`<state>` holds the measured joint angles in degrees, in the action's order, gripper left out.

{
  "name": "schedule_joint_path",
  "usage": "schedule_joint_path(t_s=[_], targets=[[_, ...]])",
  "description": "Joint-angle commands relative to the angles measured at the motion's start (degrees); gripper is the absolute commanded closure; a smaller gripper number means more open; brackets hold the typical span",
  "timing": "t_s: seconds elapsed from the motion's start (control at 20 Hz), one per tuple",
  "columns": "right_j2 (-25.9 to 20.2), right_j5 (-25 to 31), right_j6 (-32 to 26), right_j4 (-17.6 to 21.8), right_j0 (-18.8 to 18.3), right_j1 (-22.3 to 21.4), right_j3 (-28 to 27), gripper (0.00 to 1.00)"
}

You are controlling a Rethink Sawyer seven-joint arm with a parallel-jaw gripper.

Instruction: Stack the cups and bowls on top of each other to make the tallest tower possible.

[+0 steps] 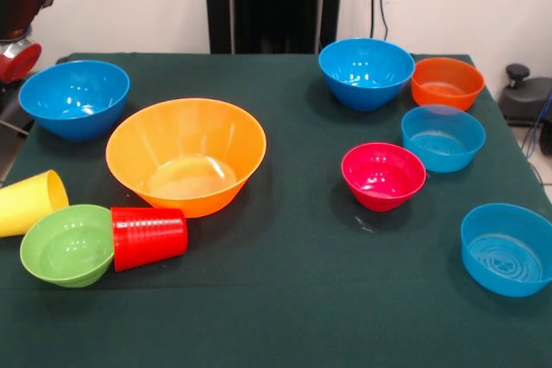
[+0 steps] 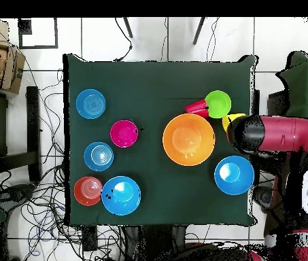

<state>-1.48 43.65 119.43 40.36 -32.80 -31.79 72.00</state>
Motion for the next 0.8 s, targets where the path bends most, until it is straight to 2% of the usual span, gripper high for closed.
schedule_joint_path(t_s=[0.05,0.4,0.8], targets=[[-7.26,9.97,-12.92,-2.89,2.18,1.85,-5.04,0.0],[-7.55,14.38,-10.53,-4.67,3.48,4.37,-10.36,0.0],[-6.73,16.25,-7.32,-6.45,5.13,6.61,-13.63,0.0]])
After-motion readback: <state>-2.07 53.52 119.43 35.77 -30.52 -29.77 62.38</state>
